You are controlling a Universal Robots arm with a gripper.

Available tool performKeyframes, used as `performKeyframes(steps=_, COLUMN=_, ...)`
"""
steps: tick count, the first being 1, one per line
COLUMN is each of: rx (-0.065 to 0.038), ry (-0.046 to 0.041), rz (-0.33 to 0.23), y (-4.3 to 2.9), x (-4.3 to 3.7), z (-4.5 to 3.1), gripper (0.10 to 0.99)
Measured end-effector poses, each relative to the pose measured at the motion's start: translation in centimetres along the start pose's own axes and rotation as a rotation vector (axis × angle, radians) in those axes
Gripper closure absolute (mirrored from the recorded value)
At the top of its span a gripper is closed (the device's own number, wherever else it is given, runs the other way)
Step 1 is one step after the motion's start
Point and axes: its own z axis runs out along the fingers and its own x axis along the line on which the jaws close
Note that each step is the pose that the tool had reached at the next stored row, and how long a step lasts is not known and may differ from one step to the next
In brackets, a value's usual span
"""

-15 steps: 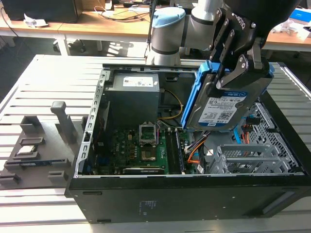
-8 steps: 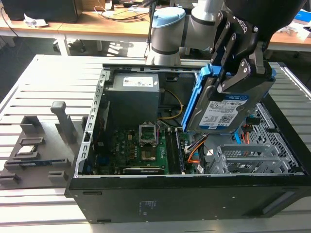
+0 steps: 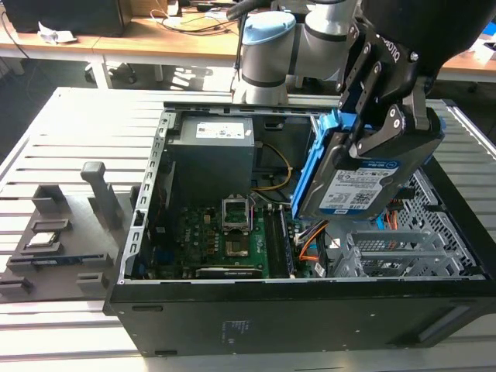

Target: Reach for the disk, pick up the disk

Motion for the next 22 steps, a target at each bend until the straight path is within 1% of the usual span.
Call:
performKeyframes(steps=5, rx=0.0, ry=0.0, rz=0.0, y=-0.02, x=0.9, z=0.02, gripper=0.718)
performKeyframes(steps=9, rx=0.0, ry=0.0, rz=0.0, y=-0.02, x=1.24, z=0.03, gripper=0.718)
performKeyframes(steps=12, rx=0.0, ry=0.0, rz=0.0, y=-0.03, x=1.66, z=0.04, gripper=0.718)
performKeyframes(steps=18, rx=0.0, ry=0.0001, rz=0.0, y=-0.04, x=2.14, z=0.06, gripper=0.718)
performKeyframes(steps=22, rx=0.0, ry=0.0, rz=0.0, y=-0.05, x=2.89, z=0.09, gripper=0.718)
